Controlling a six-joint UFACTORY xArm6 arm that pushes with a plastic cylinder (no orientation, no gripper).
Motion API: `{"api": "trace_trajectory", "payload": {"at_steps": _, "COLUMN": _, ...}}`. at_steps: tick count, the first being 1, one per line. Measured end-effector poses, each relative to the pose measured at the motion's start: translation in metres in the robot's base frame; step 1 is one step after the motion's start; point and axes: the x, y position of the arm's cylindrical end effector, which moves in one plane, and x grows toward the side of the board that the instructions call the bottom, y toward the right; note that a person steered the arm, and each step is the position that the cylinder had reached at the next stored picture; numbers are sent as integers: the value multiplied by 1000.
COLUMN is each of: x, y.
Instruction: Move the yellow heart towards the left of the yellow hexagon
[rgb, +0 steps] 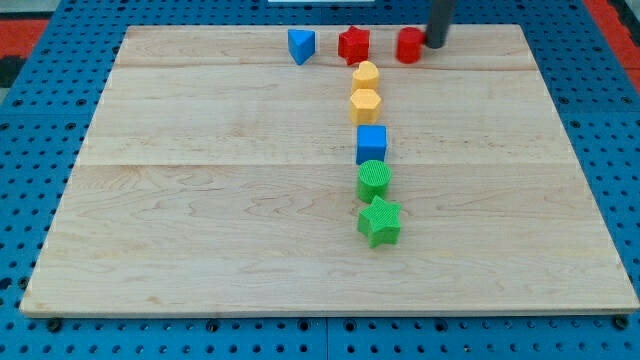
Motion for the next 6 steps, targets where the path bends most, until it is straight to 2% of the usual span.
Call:
{"api": "trace_trajectory", "payload": {"at_steps": 1, "x": 0, "y": -47}}
{"api": "trace_trajectory", "payload": {"at_steps": 3, "x": -2, "y": -88}}
{"api": "trace_trajectory", "payload": {"at_steps": 4, "x": -9, "y": -76}}
{"api": "trace_trajectory", "payload": {"at_steps": 5, "x": 16, "y": -17}}
{"api": "trace_trajectory", "payload": {"at_steps": 6, "x": 60, "y": -27}}
